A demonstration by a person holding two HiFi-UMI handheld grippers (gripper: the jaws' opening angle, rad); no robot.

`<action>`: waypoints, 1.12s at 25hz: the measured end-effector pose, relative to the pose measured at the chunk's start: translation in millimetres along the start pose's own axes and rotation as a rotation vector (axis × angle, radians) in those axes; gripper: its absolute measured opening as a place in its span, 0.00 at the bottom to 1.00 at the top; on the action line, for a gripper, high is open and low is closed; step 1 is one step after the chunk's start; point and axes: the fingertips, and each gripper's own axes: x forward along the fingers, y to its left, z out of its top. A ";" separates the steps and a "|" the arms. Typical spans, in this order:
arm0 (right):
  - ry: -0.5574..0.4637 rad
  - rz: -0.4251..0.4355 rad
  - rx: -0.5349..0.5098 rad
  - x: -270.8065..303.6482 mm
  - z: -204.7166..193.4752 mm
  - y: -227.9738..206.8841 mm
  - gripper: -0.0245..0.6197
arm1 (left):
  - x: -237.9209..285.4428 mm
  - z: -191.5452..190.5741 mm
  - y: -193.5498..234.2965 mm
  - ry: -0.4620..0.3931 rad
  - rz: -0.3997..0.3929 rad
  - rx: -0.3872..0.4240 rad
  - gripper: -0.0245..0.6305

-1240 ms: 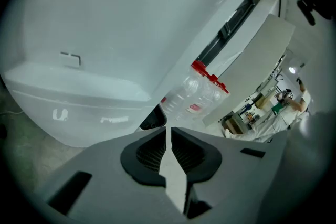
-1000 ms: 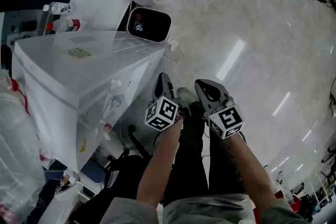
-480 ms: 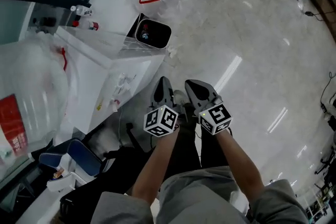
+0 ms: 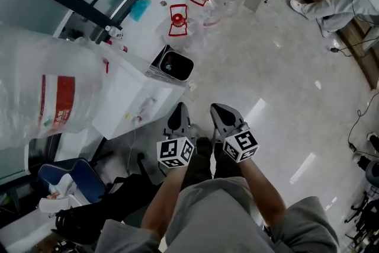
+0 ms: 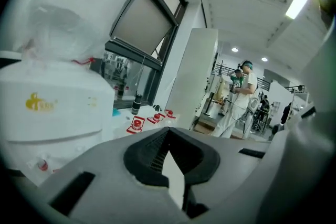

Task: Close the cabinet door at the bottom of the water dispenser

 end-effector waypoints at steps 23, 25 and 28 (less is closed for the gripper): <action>-0.317 0.087 -0.274 -55.2 200.2 102.9 0.05 | -76.5 195.9 -105.4 -0.279 -0.220 0.372 0.05; -0.320 0.094 -0.295 -55.0 201.5 107.2 0.05 | -79.8 197.9 -106.9 -0.288 -0.217 0.387 0.05; -0.322 0.106 -0.314 -51.7 203.6 112.6 0.05 | -80.4 201.2 -104.7 -0.297 -0.210 0.398 0.05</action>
